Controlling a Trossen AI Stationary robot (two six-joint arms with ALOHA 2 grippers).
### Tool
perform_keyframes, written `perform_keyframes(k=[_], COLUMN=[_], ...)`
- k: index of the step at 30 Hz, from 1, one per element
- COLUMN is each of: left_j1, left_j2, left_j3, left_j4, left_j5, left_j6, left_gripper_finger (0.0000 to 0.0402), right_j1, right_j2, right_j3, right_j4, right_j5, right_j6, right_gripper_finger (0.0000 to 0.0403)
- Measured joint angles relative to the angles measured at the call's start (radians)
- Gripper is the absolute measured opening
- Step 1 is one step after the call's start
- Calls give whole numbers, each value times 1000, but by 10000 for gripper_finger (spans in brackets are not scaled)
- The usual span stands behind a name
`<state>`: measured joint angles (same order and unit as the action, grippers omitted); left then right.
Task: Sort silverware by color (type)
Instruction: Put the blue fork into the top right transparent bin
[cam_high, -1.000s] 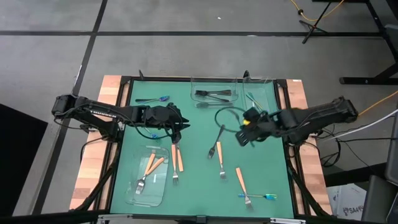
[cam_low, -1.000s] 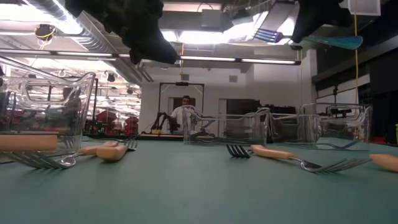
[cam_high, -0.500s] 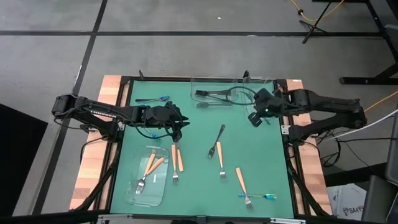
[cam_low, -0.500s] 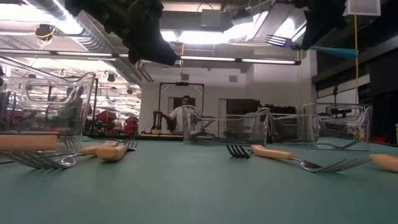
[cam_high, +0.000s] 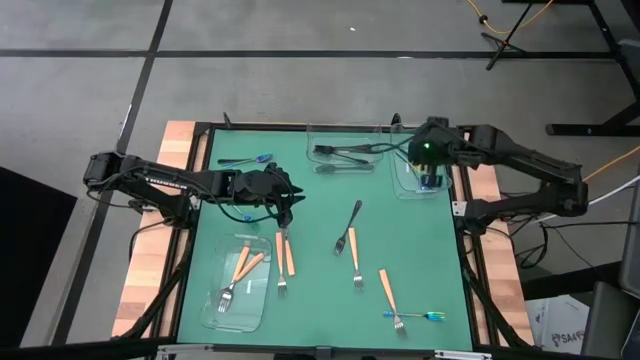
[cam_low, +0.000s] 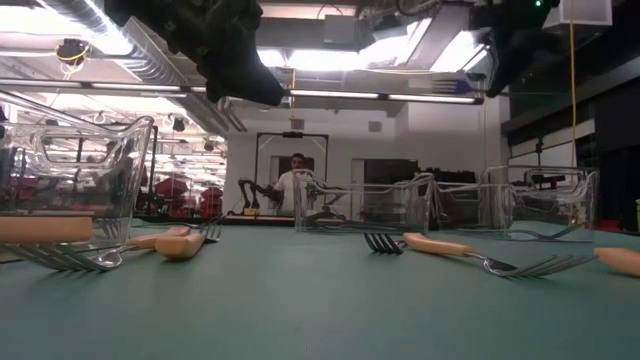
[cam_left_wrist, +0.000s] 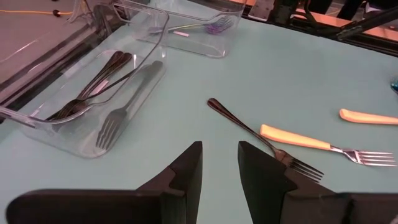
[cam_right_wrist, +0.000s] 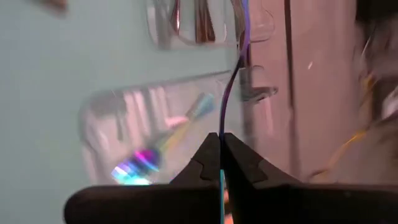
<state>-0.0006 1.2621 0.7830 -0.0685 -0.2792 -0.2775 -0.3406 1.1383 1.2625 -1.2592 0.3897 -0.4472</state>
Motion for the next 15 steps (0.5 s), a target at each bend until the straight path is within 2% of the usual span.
perform_keyframes(k=[6, 10, 15], left_j1=[0, 0, 0], left_j2=[0, 0, 0], left_j3=[0, 0, 0], left_j4=[0, -1, -11], left_j5=[-10, -10, -17], left_j6=[0, 0, 0], left_gripper_finger=[96, 96, 96], right_j1=[-110, -171, -221], right_j2=[12, 49, 124], right_j3=[0, 0, 0], right_j4=[1, -6, -5], right_j5=[7, 43, 151], right_j6=[-495, -677, -938], right_gripper_finger=[0, 0, 0])
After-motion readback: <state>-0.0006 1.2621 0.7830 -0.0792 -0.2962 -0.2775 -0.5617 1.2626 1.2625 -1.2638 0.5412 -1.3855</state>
